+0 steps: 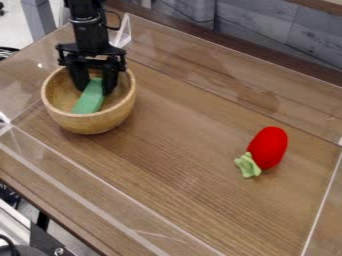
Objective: Remove the green stick from the brown bowl and put it on the table
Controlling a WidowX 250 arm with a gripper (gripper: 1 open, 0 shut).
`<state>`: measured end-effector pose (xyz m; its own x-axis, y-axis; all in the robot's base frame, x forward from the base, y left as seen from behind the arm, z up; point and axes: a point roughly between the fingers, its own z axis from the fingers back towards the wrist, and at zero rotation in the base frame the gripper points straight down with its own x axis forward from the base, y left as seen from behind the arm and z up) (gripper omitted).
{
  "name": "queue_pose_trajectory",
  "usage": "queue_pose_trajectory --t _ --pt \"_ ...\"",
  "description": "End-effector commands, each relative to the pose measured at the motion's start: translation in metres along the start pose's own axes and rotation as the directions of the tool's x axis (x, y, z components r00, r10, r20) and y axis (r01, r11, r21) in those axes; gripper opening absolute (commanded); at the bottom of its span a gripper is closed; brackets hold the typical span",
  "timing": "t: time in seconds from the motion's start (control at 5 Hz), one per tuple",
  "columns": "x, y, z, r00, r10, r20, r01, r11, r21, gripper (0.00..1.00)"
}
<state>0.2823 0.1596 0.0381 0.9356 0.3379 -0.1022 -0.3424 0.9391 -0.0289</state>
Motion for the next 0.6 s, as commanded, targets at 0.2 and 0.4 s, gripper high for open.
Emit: queue_pose_trajectory --t 0.2,0.4 --pt "0.006 0.003 0.034 0.996 0.017 0.083 -0.017 1.000 -0.005 0.00" --pt "0.005 0.001 0.048 0.995 0.020 0.102 -0.018 1.000 -0.014 0.00"
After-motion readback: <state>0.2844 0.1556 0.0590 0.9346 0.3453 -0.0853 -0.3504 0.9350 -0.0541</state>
